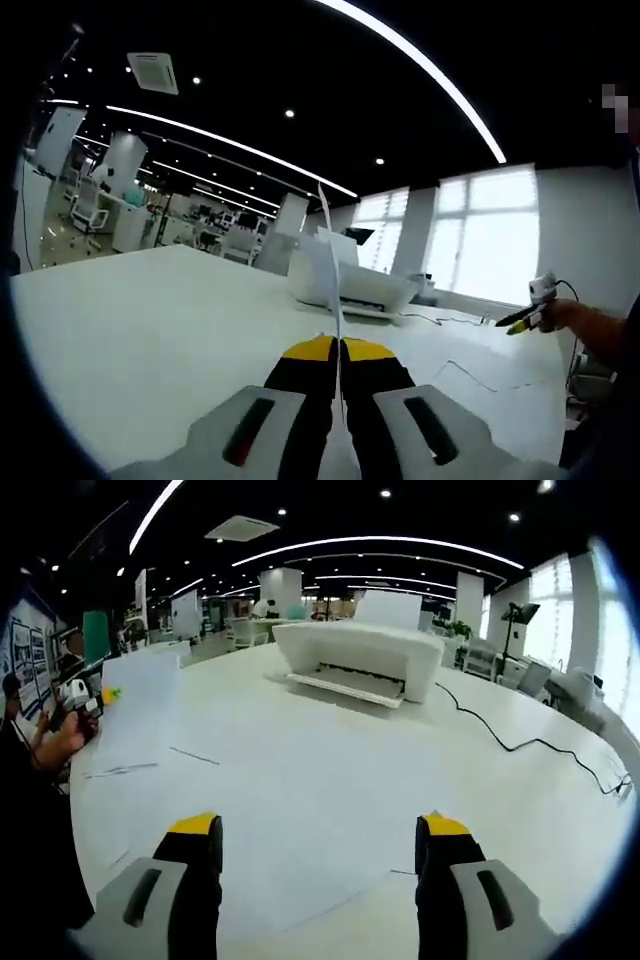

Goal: Organize the stack of printing papers by aligning and flattening the scattered papers on the table

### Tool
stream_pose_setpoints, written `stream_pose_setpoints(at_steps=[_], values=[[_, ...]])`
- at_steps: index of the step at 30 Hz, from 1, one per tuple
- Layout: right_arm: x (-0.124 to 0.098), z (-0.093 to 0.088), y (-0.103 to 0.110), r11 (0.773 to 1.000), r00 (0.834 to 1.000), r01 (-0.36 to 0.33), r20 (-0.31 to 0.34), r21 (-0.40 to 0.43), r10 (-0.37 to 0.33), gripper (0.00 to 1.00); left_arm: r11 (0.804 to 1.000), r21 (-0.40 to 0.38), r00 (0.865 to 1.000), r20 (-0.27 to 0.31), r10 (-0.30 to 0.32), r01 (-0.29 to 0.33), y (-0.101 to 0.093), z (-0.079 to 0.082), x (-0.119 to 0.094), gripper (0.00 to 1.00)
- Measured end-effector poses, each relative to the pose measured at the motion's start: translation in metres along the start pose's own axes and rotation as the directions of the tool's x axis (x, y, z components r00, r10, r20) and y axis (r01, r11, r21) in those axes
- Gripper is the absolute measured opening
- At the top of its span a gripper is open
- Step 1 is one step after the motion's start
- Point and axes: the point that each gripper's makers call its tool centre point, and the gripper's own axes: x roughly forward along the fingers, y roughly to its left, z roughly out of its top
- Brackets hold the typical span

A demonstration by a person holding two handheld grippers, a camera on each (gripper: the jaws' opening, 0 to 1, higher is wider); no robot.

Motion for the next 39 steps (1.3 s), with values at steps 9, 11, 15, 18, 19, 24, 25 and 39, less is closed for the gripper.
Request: stream_pose_setpoints(at_steps=[9,11,15,18,19,24,25,39], values=[[0.011,-0.002,-0.013,0.999,1.0,-0.002,0.015,0.047,0.001,0.73,1.0,0.0,1.0,-0.001,0.001,-0.001,0.001,-0.001,0.0,0.07],[0.015,-0.004,-0.015,0.998,1.0,-0.004,0.018,0.062,0.003,0.73,1.0,0.0,1.0,-0.001,0.0,0.0,0.0,-0.001,0.0,0.07],[0.023,-0.008,-0.018,0.997,1.0,-0.012,0.024,0.082,0.01,0.73,1.0,-0.001,1.0,-0.001,0.001,-0.001,0.001,-0.001,0.0,0.07],[0.029,-0.014,-0.019,0.995,1.0,-0.007,0.02,0.098,0.005,0.72,1.0,0.0,1.0,-0.002,0.001,-0.001,0.0,-0.001,0.0,0.07],[0.031,-0.016,-0.021,0.995,1.0,-0.001,0.018,0.104,-0.001,0.72,1.0,0.0,1.0,-0.002,0.0,0.0,0.0,-0.001,0.0,0.07],[0.038,-0.025,-0.036,0.988,0.999,0.03,0.026,0.154,-0.035,0.72,1.0,0.0,1.0,-0.004,-0.004,0.004,0.001,-0.001,0.0,0.07],[0.039,-0.027,-0.036,0.986,0.999,0.033,0.028,0.162,-0.038,0.72,1.0,0.001,1.0,-0.004,-0.004,0.004,0.001,-0.001,0.0,0.07],[0.045,-0.04,-0.043,0.975,0.998,0.058,0.022,0.216,-0.065,0.72,1.0,0.007,1.0,-0.011,-0.006,0.006,-0.001,-0.001,0.001,0.07]])
